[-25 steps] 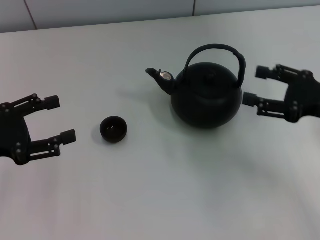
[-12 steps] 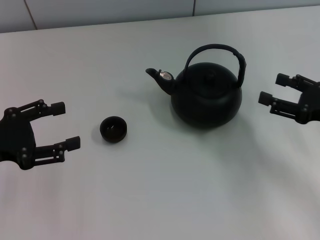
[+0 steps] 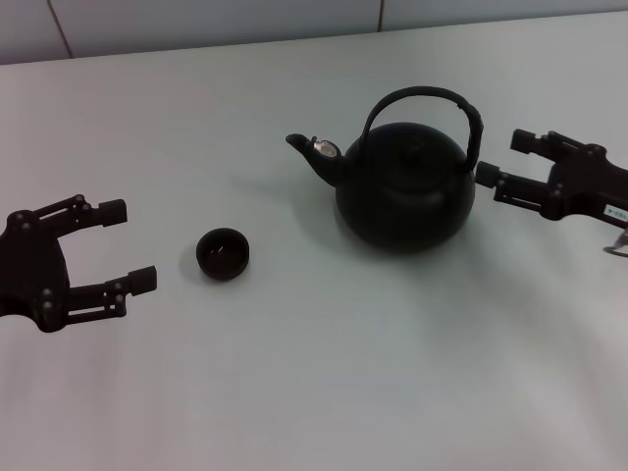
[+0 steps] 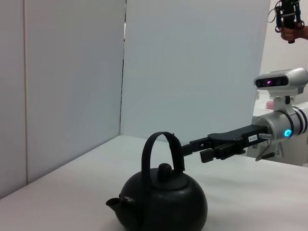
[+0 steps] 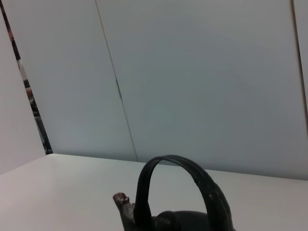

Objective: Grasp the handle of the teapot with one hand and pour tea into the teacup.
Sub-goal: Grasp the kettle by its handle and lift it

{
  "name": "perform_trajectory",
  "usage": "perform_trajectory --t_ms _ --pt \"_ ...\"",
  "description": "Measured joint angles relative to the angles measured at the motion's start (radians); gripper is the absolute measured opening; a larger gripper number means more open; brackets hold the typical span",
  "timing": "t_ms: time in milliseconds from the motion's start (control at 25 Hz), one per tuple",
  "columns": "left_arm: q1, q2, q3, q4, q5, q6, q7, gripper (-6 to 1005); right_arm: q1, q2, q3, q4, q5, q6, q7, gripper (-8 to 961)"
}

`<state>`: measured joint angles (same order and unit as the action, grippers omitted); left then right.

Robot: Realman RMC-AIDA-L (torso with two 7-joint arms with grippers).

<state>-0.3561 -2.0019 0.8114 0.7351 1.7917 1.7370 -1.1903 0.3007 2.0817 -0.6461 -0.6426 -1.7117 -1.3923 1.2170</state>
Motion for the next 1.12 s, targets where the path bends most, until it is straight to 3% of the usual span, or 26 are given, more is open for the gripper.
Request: perform_trajectory --t_ms 360,1120 --pt "0.001 0.0 0.0 -0.001 0.0 -0.01 0.004 855 0.068 -0.002 -0.004 0.069 0.0 0.071 -0.027 818" --pt "0.0 0.0 0.0 0.001 0.0 -0.022 0.001 854 0.107 0.0 0.009 0.134 0.035 0.221 -0.018 818"
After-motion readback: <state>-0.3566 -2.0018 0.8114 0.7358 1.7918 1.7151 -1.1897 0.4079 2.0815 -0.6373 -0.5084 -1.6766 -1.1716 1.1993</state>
